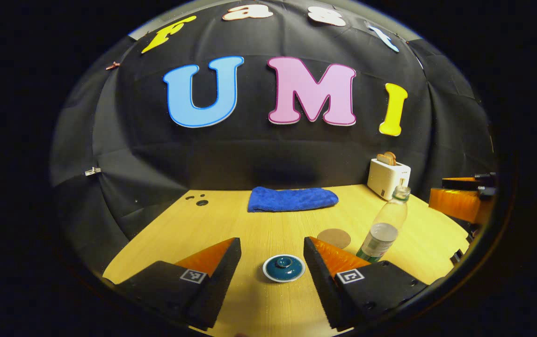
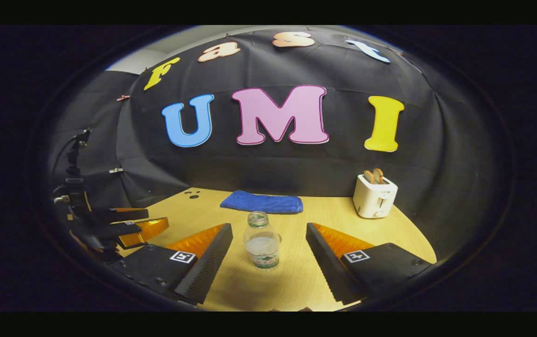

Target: Open the teacup lid with one hand, grasp the water bottle and pour water into the teacup with the other hand; after pouring, place the water bottle on the coaster and then close the teacup lid.

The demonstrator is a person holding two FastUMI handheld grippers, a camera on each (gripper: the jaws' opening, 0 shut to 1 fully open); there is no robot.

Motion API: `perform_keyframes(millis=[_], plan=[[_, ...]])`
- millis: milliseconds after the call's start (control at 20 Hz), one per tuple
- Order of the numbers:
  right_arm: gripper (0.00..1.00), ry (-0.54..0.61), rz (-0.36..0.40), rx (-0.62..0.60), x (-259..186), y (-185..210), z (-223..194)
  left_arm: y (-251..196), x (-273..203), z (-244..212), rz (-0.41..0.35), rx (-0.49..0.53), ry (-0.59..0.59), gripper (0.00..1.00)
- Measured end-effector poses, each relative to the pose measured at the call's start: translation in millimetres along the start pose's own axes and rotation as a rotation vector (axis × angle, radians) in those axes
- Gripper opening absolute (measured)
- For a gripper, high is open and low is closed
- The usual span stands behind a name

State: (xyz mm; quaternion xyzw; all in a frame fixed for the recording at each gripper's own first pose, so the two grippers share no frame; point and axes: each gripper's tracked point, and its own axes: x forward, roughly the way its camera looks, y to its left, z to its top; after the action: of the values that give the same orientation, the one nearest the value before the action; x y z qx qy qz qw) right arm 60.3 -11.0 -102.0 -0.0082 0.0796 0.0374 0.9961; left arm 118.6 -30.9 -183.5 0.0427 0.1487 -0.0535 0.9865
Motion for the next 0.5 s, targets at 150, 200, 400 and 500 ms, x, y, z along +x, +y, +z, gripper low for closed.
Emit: perform_keyframes(millis=[150,200,400,500], plan=[[0.98,0.012,-0.006,-0.009,8,-1,-15,-6,27,-26,-0.029,0.026,0.023,0.74],[0.98,0.012,-0.005,-0.01,11,0,-21,-10,38,-36,-0.043,0.036,0.033,0.72],[0.98,0.048,0.006,-0.008,25,6,-43,-15,64,-58,-0.065,0.079,0.046,0.7],[0.98,0.054,0.01,-0.01,30,8,-48,-16,72,-67,-0.072,0.092,0.052,0.55]])
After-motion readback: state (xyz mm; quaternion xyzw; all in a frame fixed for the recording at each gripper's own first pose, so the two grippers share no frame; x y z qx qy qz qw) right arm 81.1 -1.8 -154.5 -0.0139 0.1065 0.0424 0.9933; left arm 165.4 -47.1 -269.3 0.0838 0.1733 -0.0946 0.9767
